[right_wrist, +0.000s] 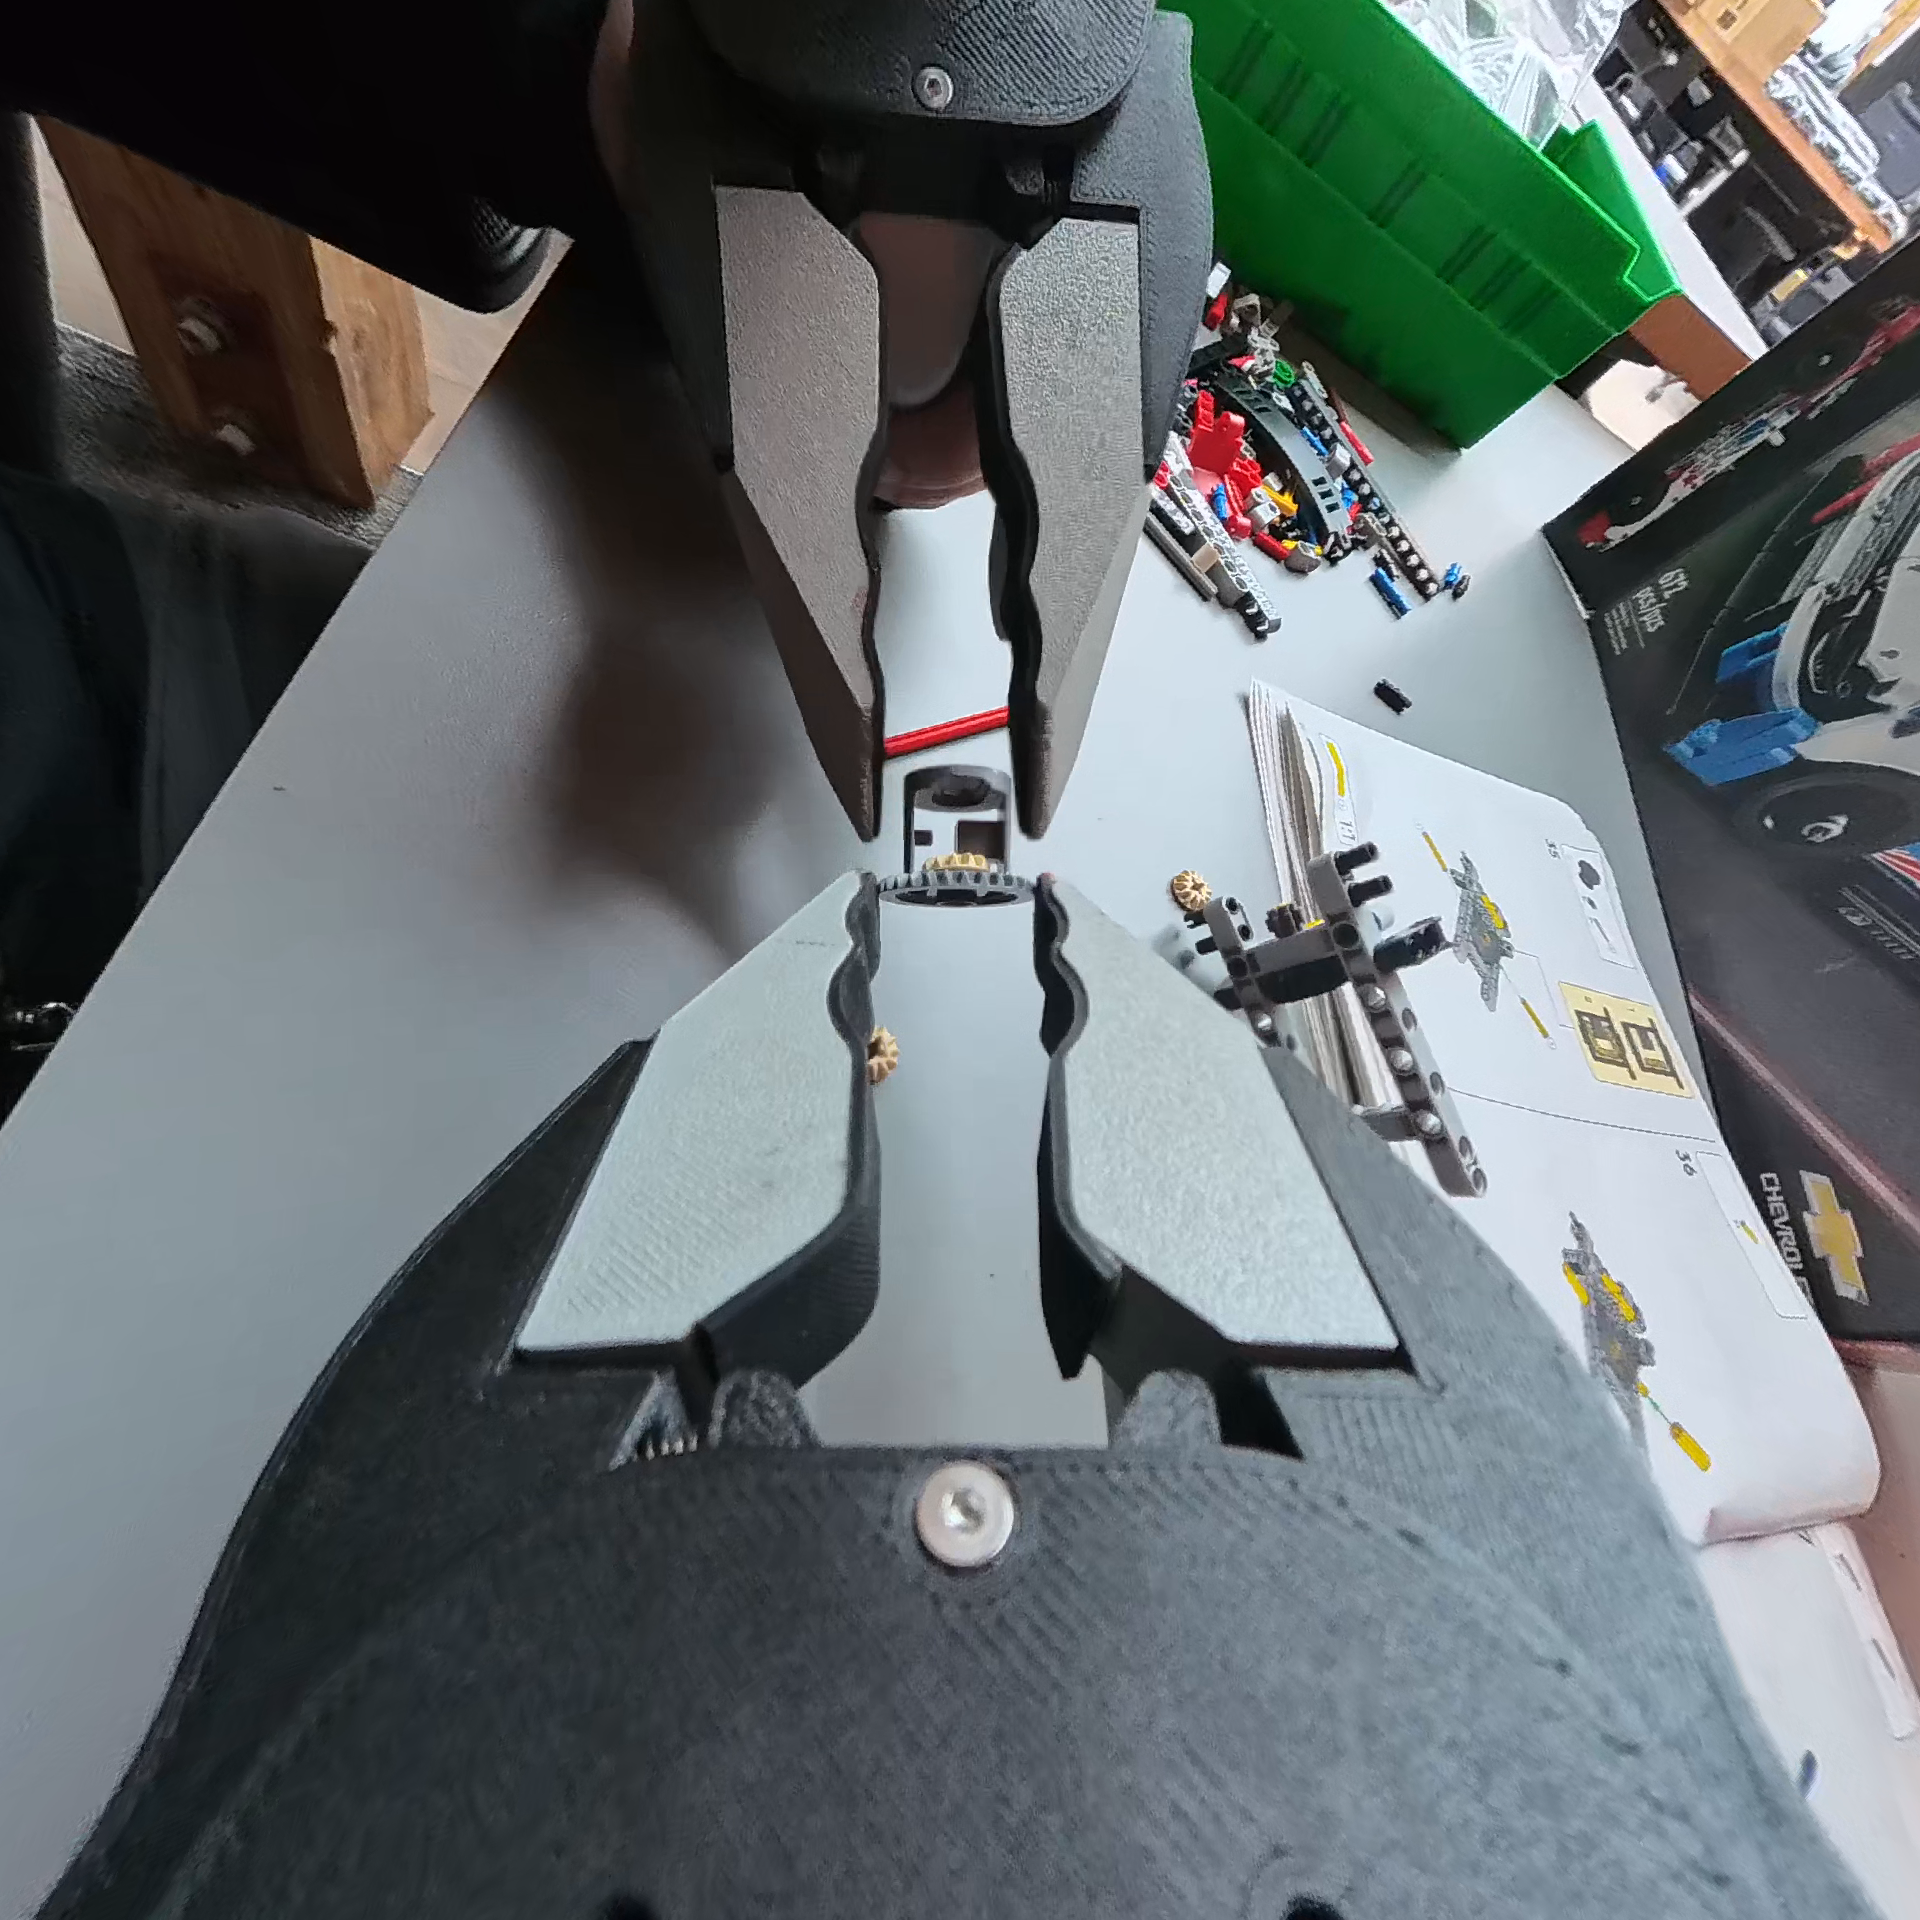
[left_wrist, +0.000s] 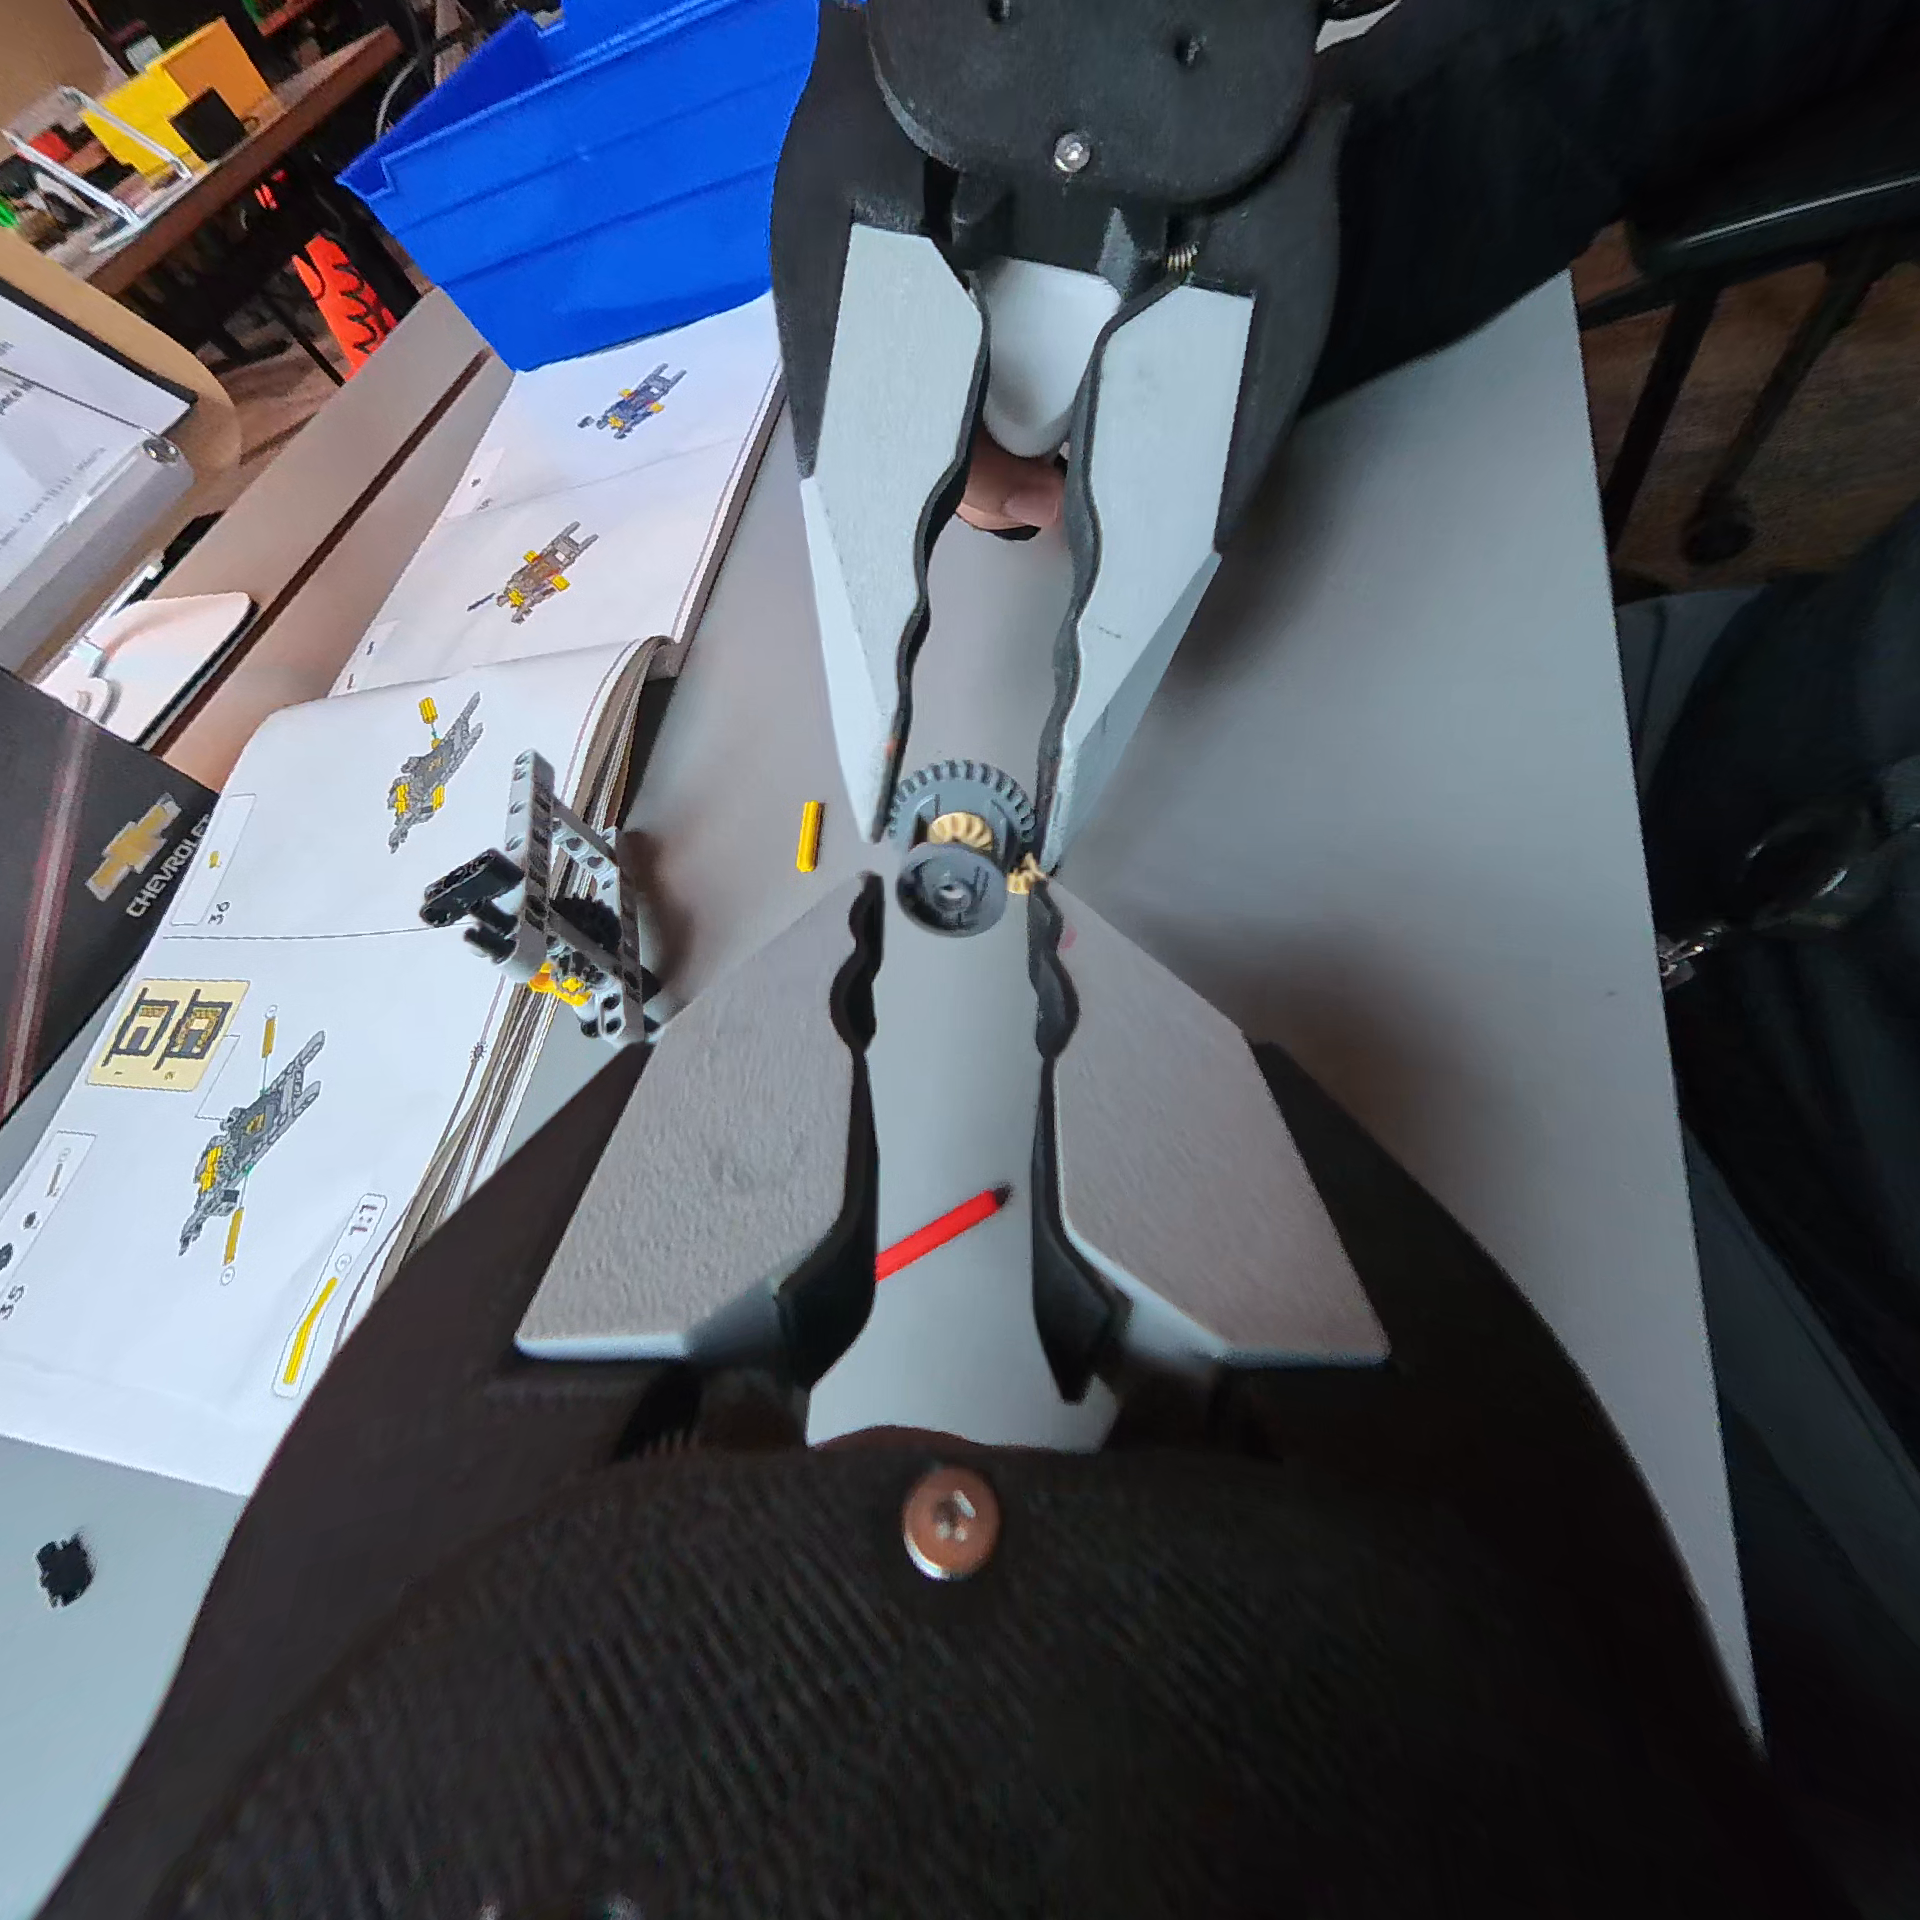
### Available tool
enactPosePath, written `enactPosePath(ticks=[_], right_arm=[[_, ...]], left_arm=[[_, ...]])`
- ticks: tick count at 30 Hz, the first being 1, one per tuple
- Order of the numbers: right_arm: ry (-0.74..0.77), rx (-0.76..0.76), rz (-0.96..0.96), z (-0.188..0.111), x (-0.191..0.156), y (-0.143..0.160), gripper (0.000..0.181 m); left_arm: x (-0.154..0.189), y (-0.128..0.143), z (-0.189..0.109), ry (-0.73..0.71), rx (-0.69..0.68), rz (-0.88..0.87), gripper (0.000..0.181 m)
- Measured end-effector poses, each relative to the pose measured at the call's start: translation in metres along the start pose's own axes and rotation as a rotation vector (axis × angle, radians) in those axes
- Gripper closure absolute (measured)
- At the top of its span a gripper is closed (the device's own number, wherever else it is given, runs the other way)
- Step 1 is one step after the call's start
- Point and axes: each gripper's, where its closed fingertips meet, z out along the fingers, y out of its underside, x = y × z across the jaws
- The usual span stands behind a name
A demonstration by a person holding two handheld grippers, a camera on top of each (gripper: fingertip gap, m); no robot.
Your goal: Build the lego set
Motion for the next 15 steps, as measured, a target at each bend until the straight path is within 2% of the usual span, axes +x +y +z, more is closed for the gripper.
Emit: enactPosePath(ticks=[5,9,15], right_arm=[[-0.048,0.017,0.023,0.0,-0.001,0.002,0.154],[-0.09,0.069,0.085,-0.001,-0.001,-0.003,0.154],[-0.109,0.121,0.128,-0.005,0.001,-0.009,0.154]], left_arm=[[-0.003,0.009,-0.006,0.025,-0.029,-0.048,0.152],[-0.004,0.007,-0.006,0.042,-0.022,-0.101,0.151],[0.0,-0.002,-0.003,0.036,-0.007,-0.071,0.154]])
